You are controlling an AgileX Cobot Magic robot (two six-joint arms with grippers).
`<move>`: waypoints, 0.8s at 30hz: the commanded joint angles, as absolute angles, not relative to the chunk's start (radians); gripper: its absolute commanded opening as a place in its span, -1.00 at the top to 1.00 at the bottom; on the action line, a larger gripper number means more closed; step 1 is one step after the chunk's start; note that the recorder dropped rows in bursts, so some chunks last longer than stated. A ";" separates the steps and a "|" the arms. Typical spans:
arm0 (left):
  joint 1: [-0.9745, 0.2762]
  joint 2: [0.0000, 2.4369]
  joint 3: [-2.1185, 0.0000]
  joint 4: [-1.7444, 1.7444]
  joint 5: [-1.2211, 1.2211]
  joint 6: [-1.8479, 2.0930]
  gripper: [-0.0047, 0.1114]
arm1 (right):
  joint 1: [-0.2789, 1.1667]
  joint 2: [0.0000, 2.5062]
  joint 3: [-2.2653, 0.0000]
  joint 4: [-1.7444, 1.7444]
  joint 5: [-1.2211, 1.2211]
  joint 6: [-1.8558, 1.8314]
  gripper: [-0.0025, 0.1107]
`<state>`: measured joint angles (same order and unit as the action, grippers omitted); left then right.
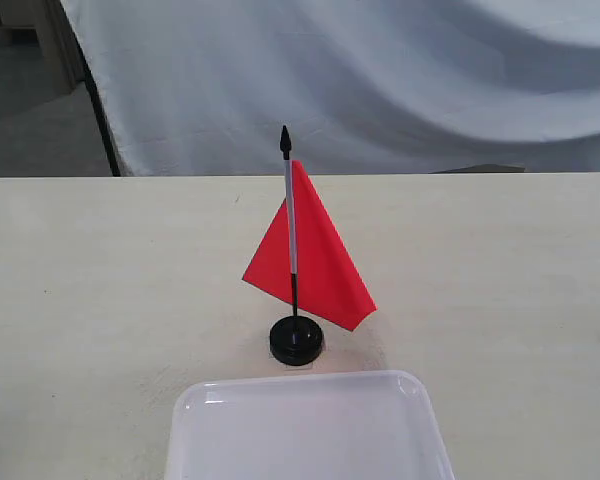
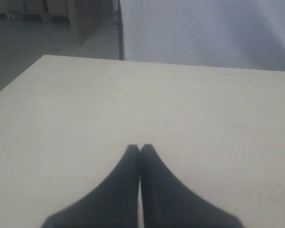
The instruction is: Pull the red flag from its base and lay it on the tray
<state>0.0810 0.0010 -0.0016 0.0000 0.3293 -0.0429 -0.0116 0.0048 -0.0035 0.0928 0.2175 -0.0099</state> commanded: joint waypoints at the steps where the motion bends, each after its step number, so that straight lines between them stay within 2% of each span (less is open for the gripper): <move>1: 0.083 0.000 0.000 0.000 0.327 -0.042 0.92 | -0.007 0.000 0.000 0.089 0.216 -0.012 0.97; 11: 0.083 0.000 0.000 0.000 0.327 -0.042 0.92 | -0.007 0.000 0.000 0.089 0.177 -0.012 0.97; 18: 0.083 0.000 0.000 0.000 0.327 -0.042 0.92 | -0.007 0.000 0.000 0.089 -0.278 -0.012 0.97; 24: 0.083 0.000 0.000 0.000 0.327 -0.042 0.92 | -0.007 0.000 0.000 0.089 -0.492 0.117 0.97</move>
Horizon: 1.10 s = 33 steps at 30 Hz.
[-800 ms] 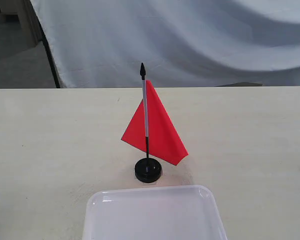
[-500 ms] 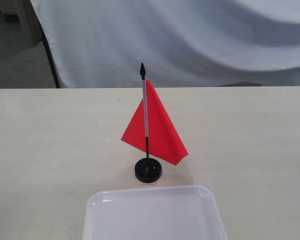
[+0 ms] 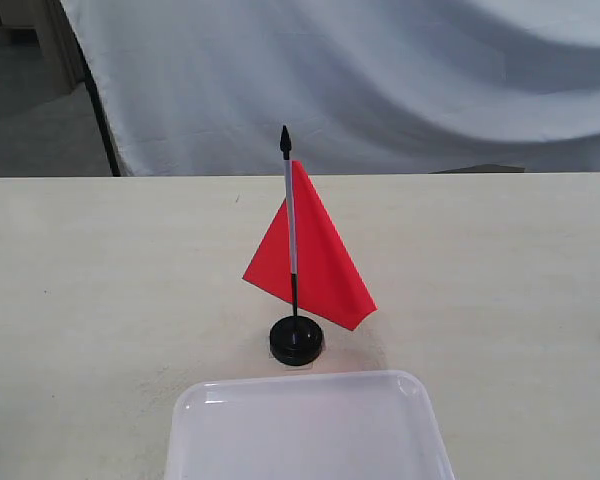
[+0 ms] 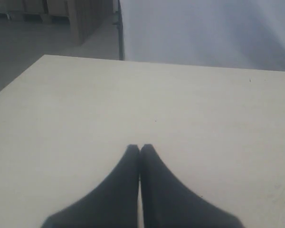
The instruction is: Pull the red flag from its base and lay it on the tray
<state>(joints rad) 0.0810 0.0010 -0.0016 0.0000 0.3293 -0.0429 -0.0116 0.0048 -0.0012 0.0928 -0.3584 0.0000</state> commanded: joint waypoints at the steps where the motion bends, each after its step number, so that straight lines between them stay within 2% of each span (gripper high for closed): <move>1: 0.083 0.000 0.000 0.000 0.327 -0.042 0.92 | -0.007 0.000 0.000 0.089 -0.496 0.204 0.97; 6: 0.083 0.000 0.000 0.000 0.327 -0.042 0.92 | -0.007 0.000 0.000 0.076 -0.442 0.617 0.97; 12: 0.083 0.000 0.000 0.000 0.327 -0.042 0.92 | -0.007 0.000 0.000 0.041 -0.554 0.624 0.97; 15: 0.083 0.000 0.000 0.000 0.327 -0.042 0.92 | -0.007 0.093 0.000 0.041 -0.615 0.621 0.97; 19: 0.083 0.000 0.000 0.000 0.327 -0.042 0.92 | -0.007 0.296 -0.032 -0.044 -0.654 0.614 0.97; 26: 0.083 0.000 0.000 0.000 0.327 -0.042 0.92 | -0.007 0.765 -0.082 -0.494 -1.015 0.659 0.97; 33: 0.083 0.000 0.000 0.000 0.327 -0.042 0.92 | -0.007 1.281 -0.219 -0.819 -1.173 0.648 0.97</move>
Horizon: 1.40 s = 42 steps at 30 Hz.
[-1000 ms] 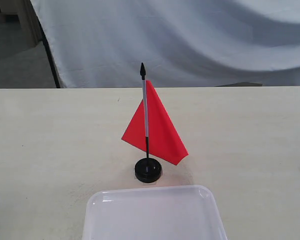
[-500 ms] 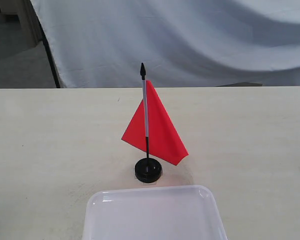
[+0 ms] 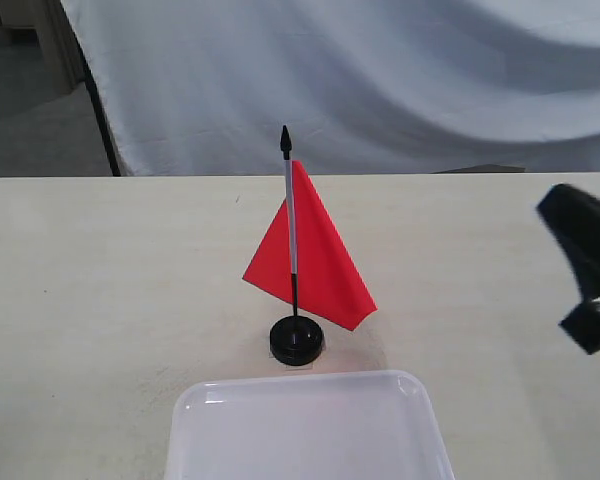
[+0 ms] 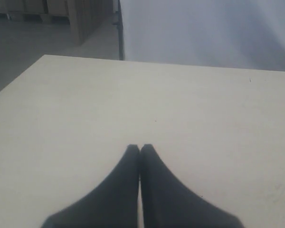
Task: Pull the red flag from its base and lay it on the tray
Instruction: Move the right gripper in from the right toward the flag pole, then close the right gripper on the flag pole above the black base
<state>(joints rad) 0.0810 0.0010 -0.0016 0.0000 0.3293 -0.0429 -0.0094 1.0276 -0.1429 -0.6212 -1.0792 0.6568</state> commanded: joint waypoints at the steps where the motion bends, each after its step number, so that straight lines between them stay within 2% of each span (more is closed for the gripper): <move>1: 0.083 0.000 0.000 0.000 0.327 -0.042 0.92 | -0.007 1.339 -0.247 -0.855 -1.181 0.648 0.97; 6: 0.083 0.000 0.000 0.000 0.327 -0.042 0.92 | 0.076 1.650 -0.365 -0.898 -1.168 0.548 0.97; 14: 0.083 0.000 0.000 0.000 0.327 -0.042 0.92 | 0.238 1.926 -0.608 -0.849 -1.048 0.447 0.97; 19: 0.083 0.000 0.000 0.000 0.327 -0.042 0.92 | 0.296 1.993 -0.712 -0.853 -0.986 0.447 0.97; 31: 0.083 0.000 0.000 -0.007 0.327 -0.042 0.92 | 0.316 1.995 -0.720 -0.857 -0.967 0.444 0.95; 33: 0.083 0.000 0.000 -0.007 0.327 -0.042 0.92 | 0.321 1.995 -0.720 -0.857 -0.967 0.444 0.84; 35: 0.083 0.000 0.000 -0.007 0.327 -0.042 0.92 | 0.321 1.995 -0.720 -0.868 -0.967 0.444 0.63; 40: 0.083 0.000 0.000 -0.007 0.327 -0.042 0.92 | 0.321 1.995 -0.720 -0.924 -0.967 0.444 -0.01; 42: 0.083 0.000 0.000 -0.007 0.327 -0.042 0.92 | 0.321 1.995 -0.720 -0.925 -0.971 0.444 -0.11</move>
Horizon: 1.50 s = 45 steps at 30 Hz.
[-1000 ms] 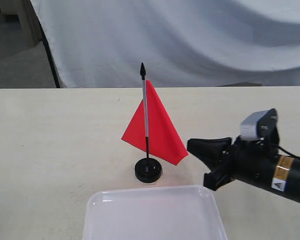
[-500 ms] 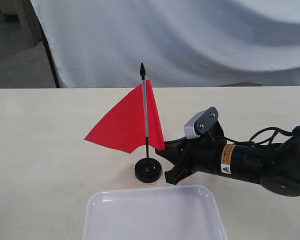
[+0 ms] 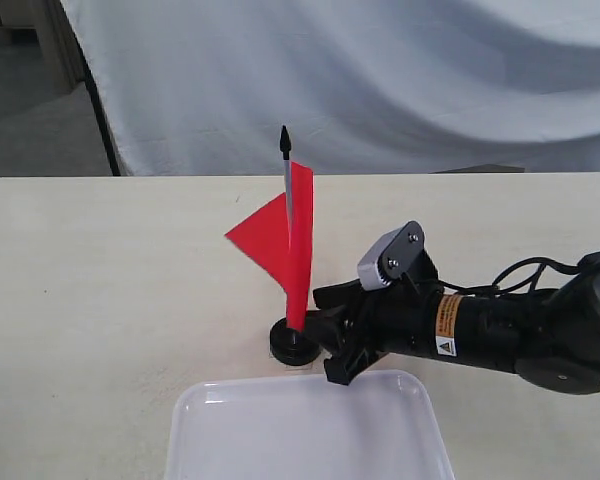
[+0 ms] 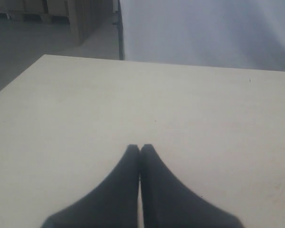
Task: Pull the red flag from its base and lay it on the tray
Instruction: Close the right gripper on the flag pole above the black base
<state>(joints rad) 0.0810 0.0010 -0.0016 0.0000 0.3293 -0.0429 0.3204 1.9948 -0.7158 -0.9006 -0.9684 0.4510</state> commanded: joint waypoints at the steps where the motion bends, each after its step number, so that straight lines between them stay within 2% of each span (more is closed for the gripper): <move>1: 0.083 0.000 0.000 -0.007 0.327 -0.042 0.92 | 0.321 1.995 -0.720 -0.925 -0.976 0.444 -0.12; 11: 0.083 0.000 0.000 -0.007 0.327 -0.042 0.92 | 0.321 1.996 -0.734 -0.862 -1.014 0.423 -0.12; 19: 0.083 0.000 0.000 -0.007 0.327 -0.042 0.92 | 0.382 2.008 -0.802 -0.801 -0.958 0.425 -0.12; 23: 0.083 0.000 0.000 -0.005 0.327 -0.042 0.92 | 0.382 2.008 -0.802 -0.767 -0.958 0.417 -0.03; 32: 0.083 0.000 0.000 -0.005 0.327 -0.042 0.92 | 0.382 2.008 -0.802 -0.749 -0.958 0.395 -0.02; 39: 0.083 0.000 0.000 -0.005 0.327 -0.042 0.92 | 0.382 2.008 -0.802 -0.718 -0.960 0.387 -0.25; 45: 0.083 0.000 0.000 -0.005 0.327 -0.042 0.92 | 0.391 2.008 -0.802 -0.696 -0.960 0.364 -0.26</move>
